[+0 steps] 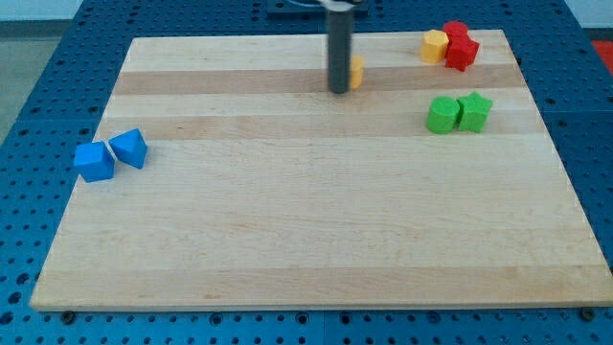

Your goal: Place the yellow heart below the hexagon

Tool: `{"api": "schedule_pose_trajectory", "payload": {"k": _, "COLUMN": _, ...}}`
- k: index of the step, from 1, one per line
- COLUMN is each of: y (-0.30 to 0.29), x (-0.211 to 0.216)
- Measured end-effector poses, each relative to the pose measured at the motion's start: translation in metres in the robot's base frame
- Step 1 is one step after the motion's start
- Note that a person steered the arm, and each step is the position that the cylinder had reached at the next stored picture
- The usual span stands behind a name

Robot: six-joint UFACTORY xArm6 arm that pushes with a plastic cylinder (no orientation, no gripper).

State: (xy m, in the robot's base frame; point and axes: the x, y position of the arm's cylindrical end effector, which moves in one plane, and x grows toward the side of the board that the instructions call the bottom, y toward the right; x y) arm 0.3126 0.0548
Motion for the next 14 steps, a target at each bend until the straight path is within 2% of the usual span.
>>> {"api": "schedule_pose_trajectory", "payload": {"k": 1, "y": 0.039, "x": 0.001}}
{"api": "schedule_pose_trajectory", "payload": {"k": 2, "y": 0.007, "x": 0.005}}
{"api": "schedule_pose_trajectory", "payload": {"k": 3, "y": -0.062, "x": 0.001}}
{"api": "schedule_pose_trajectory", "payload": {"k": 4, "y": -0.076, "x": -0.014}}
{"api": "schedule_pose_trajectory", "payload": {"k": 6, "y": 0.046, "x": -0.015}}
{"api": "schedule_pose_trajectory", "payload": {"k": 7, "y": 0.074, "x": -0.011}}
{"api": "schedule_pose_trajectory", "payload": {"k": 8, "y": 0.042, "x": 0.001}}
{"api": "schedule_pose_trajectory", "payload": {"k": 9, "y": -0.006, "x": -0.013}}
{"api": "schedule_pose_trajectory", "payload": {"k": 10, "y": -0.015, "x": -0.044}}
{"api": "schedule_pose_trajectory", "payload": {"k": 13, "y": 0.093, "x": -0.045}}
{"api": "schedule_pose_trajectory", "payload": {"k": 14, "y": 0.096, "x": -0.043}}
